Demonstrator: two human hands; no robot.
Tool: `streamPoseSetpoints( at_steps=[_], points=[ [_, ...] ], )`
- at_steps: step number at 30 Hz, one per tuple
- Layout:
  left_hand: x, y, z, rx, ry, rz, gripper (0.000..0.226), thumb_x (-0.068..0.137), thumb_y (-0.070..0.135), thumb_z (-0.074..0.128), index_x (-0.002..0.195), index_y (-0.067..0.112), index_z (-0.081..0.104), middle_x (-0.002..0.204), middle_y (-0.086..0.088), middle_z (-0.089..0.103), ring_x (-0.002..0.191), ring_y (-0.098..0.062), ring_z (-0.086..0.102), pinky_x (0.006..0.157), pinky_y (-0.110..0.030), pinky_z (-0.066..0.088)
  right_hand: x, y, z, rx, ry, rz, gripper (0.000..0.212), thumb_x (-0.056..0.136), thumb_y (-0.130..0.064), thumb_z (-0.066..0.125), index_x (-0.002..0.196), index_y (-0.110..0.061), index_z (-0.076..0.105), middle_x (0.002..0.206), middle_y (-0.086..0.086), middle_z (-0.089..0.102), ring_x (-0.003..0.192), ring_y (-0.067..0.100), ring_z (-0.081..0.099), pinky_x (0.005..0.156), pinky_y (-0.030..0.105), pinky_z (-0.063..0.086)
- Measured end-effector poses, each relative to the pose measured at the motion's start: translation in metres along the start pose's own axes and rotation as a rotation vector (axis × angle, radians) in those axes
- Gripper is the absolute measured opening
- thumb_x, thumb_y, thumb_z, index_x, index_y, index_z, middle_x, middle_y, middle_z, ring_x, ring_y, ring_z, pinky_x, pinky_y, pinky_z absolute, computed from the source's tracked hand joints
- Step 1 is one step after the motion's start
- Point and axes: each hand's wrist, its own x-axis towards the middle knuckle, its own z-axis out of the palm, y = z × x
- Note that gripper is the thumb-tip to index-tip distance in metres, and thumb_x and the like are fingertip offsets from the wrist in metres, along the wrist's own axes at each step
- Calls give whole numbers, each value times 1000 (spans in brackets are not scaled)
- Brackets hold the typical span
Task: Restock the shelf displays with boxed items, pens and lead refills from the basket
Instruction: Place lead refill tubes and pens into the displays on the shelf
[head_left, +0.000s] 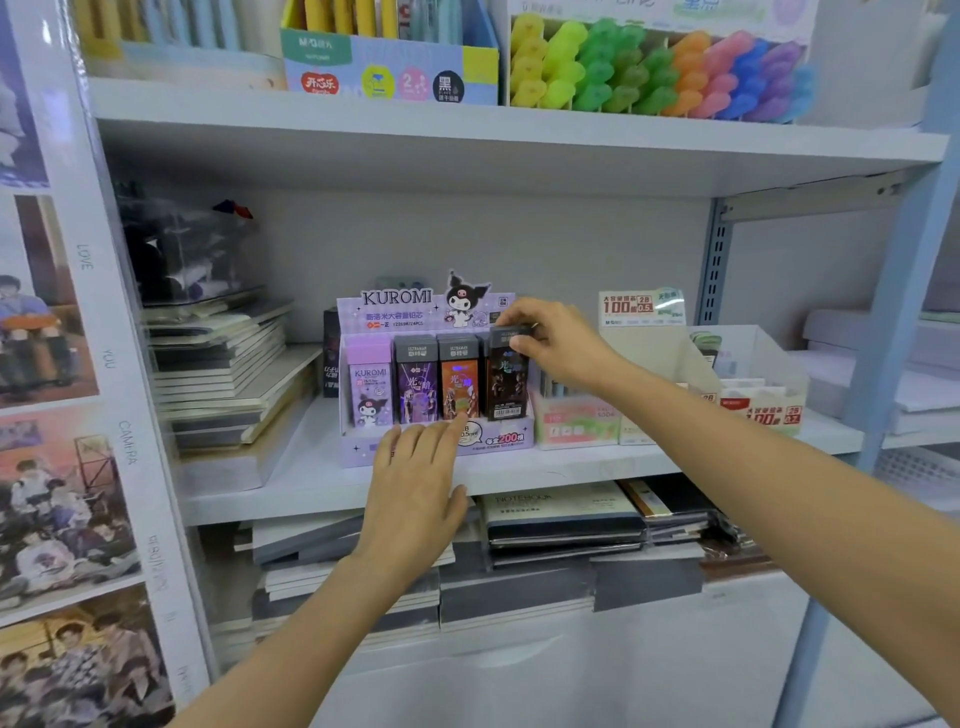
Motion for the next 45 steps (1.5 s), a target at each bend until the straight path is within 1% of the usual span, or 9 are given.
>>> streamPoseSetpoints(
  at_steps=[8, 18, 24, 29, 33, 35, 39, 42, 45],
  points=[
    [0, -1, 0, 3, -2, 11, 70, 91, 33, 52, 153, 20, 20, 142, 3, 43, 129, -20, 37, 116, -40, 18, 4, 2, 3, -167, 116, -61, 27, 87, -7, 68, 113, -13, 68, 107, -1, 62, 91, 9, 54, 85, 23, 46],
    [-3, 7, -4, -55, 59, -3, 66, 86, 23, 62, 147, 13, 36, 143, -4, 45, 133, -27, 38, 116, -45, 21, -17, 1, 12, -263, 207, -182, 22, 94, -21, 61, 114, -15, 68, 122, 1, 59, 118, 16, 49, 99, 27, 37],
    [-23, 55, 23, -176, 325, 238, 29, 74, 6, 62, 104, 9, 64, 102, -10, 60, 93, -28, 51, 80, -35, 36, -119, 13, 19, 88, 161, -275, 18, 94, -18, 57, 88, -7, 70, 77, -3, 66, 64, 10, 59, 59, 26, 49],
    [-78, 96, 103, -323, 10, 290, 17, 72, 1, 65, 87, 9, 63, 85, -6, 59, 75, -27, 53, 63, -35, 39, -212, 81, 69, 129, -73, -34, 25, 96, -15, 57, 75, -7, 66, 59, -1, 64, 52, 12, 60, 52, 32, 49],
    [-151, 109, 178, -426, -359, 146, 17, 72, 0, 70, 84, 10, 65, 84, -6, 61, 78, -31, 59, 63, -35, 43, -279, 148, 129, 162, -305, 263, 25, 97, -21, 56, 76, -11, 66, 60, -1, 66, 52, 9, 61, 56, 31, 52],
    [-190, 110, 213, -385, -576, 84, 14, 90, 14, 57, 102, 12, 63, 104, -6, 60, 99, -31, 56, 78, -38, 44, -313, 183, 161, 111, -501, 358, 18, 95, -23, 57, 85, -12, 67, 72, 3, 69, 63, 16, 63, 64, 34, 51],
    [-265, 109, 264, -331, -919, 62, 47, 101, 27, 39, 146, 14, 36, 154, -7, 31, 142, -22, 26, 112, -33, 24, -391, 235, 216, 48, -953, 520, 27, 95, -29, 58, 116, -11, 61, 111, 8, 67, 97, 23, 62, 75, 25, 45],
    [-302, 107, 283, -248, -1046, 77, 60, 103, 36, 33, 155, 14, 12, 163, -6, -4, 150, -22, -7, 121, -35, 3, -444, 253, 244, 37, -1090, 606, 36, 95, -26, 59, 126, -10, 53, 129, 11, 56, 109, 30, 56, 83, 33, 47],
    [-321, 103, 290, -267, -994, 98, 61, 102, 36, 36, 153, 9, 17, 162, -10, 0, 148, -25, -11, 122, -37, 2, -477, 260, 258, -100, -1137, 627, 62, 92, -31, 62, 145, -11, 36, 148, 10, 37, 130, 31, 39, 101, 38, 40]
  ],
)
